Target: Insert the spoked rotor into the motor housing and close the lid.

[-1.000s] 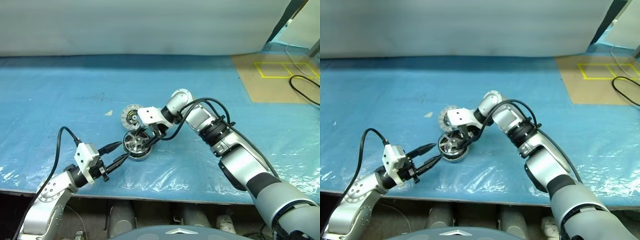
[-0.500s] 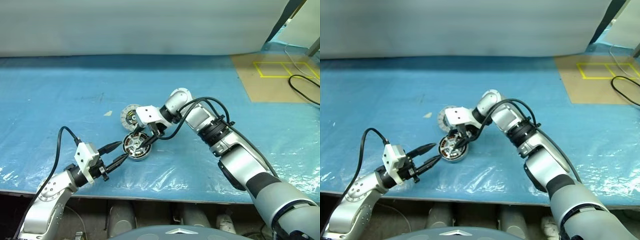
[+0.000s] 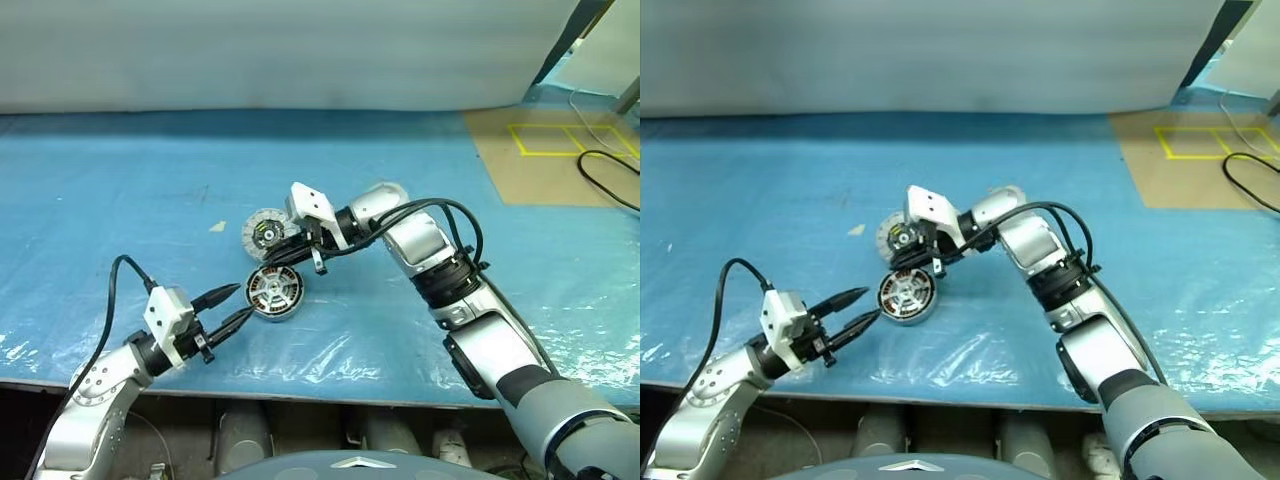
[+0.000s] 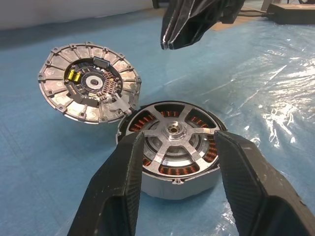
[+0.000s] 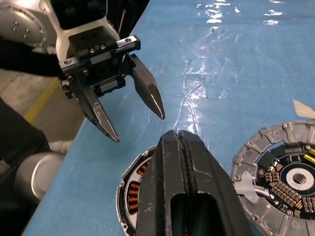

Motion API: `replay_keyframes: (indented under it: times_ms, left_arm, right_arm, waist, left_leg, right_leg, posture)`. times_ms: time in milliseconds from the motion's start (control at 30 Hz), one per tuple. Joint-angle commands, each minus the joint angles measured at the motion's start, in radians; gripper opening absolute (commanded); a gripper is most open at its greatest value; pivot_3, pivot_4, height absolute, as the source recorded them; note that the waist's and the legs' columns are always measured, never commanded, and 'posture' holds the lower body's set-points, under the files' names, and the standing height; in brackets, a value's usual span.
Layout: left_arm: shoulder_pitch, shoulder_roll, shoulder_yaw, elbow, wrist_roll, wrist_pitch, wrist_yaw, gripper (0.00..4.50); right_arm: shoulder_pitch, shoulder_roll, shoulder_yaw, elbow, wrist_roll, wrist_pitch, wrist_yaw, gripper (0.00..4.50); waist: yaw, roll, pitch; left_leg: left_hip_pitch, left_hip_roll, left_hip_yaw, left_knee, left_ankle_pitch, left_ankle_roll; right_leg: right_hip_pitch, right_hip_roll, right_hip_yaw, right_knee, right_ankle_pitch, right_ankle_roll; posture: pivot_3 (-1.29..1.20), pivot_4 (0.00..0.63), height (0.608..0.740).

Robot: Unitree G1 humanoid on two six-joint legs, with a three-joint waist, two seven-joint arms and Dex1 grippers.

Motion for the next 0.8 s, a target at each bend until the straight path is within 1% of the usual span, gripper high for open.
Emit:
replay_keyframes:
  times_ms: [33, 167, 267, 333, 433, 500, 600, 800]
  left_arm:
    - [0.003, 0.011, 0.034, -0.024, -0.021, -0.008, -0.006, 2.38]
    - [0.008, 0.017, 0.044, -0.032, -0.025, -0.003, -0.006, 2.38]
    - [0.013, 0.018, 0.046, -0.039, -0.025, 0.001, -0.005, 2.38]
    - [0.013, 0.017, 0.044, -0.04, -0.023, 0.003, -0.004, 2.38]
    - [0.01, 0.013, 0.036, -0.044, -0.018, 0.003, -0.001, 2.38]
    - [0.007, 0.01, 0.031, -0.044, -0.015, 0.003, 0.001, 2.38]
    - [0.006, 0.007, 0.025, -0.044, -0.011, 0.001, 0.002, 2.38]
    - [-0.004, 0.003, 0.02, -0.039, -0.009, 0.001, 0.004, 2.38]
  right_arm:
    - [0.034, 0.022, -0.014, -0.009, 0.033, -0.012, -0.046, 0.02]
    - [0.064, 0.041, 0.013, 0.018, 0.012, -0.046, -0.097, 0.02]
    - [0.084, 0.044, 0.05, 0.036, -0.004, -0.076, -0.107, 0.02]
    - [0.094, 0.044, 0.083, 0.09, -0.043, -0.134, -0.129, 0.02]
    - [0.093, 0.056, 0.098, 0.186, -0.072, -0.175, -0.159, 0.02]
    - [0.102, 0.041, 0.132, 0.223, -0.116, -0.234, -0.165, 0.02]
    - [0.116, 0.033, 0.145, 0.247, -0.137, -0.265, -0.171, 0.02]
    - [0.133, 0.012, 0.157, 0.229, -0.147, -0.287, -0.162, 0.02]
  waist:
    - [0.001, 0.0, 0.0]
    - [0.001, 0.0, 0.0]
    - [0.001, 0.0, 0.0]
    - [0.001, 0.0, 0.0]
    - [0.0, 0.0, 0.0]
    - [0.0, 0.0, 0.0]
    - [0.0, 0.0, 0.0]
    - [0.003, 0.0, 0.0]
  left_leg:
    - [0.001, 0.0, 0.0, 0.0, 0.0, 0.0]
    - [0.002, -0.001, 0.0, -0.001, 0.0, 0.0]
    - [0.002, -0.001, 0.0, -0.001, 0.0, -0.001]
    - [0.002, -0.001, 0.0, -0.001, 0.0, -0.001]
    - [0.003, -0.001, 0.0, -0.001, 0.0, -0.001]
    - [0.003, -0.001, 0.0, -0.001, 0.0, -0.001]
    - [0.007, -0.001, 0.0, -0.002, 0.0, 0.0]
    - [0.017, -0.002, 0.0, -0.002, -0.001, 0.001]
  right_leg:
    - [0.001, 0.0, 0.0, 0.0, 0.0, 0.0]
    - [0.002, 0.0, 0.001, -0.001, 0.0, 0.0]
    - [0.002, 0.0, 0.001, -0.001, 0.0, 0.0]
    - [0.002, 0.0, 0.001, -0.001, 0.0, 0.0]
    - [0.002, -0.001, 0.001, -0.001, 0.0, 0.0]
    - [0.002, -0.001, 0.001, -0.001, 0.0, 0.0]
    - [0.006, -0.001, 0.001, -0.001, 0.0, 0.0]
    - [0.016, -0.001, 0.001, -0.002, -0.001, 0.001]
  posture:
    - [0.0, 0.15, 0.74]
    - [0.0, 0.15, 0.74]
    - [0.0, 0.15, 0.74]
    - [0.0, 0.15, 0.74]
    - [0.0, 0.15, 0.74]
    - [0.0, 0.15, 0.74]
    - [0.0, 0.15, 0.74]
    - [0.0, 0.15, 0.74]
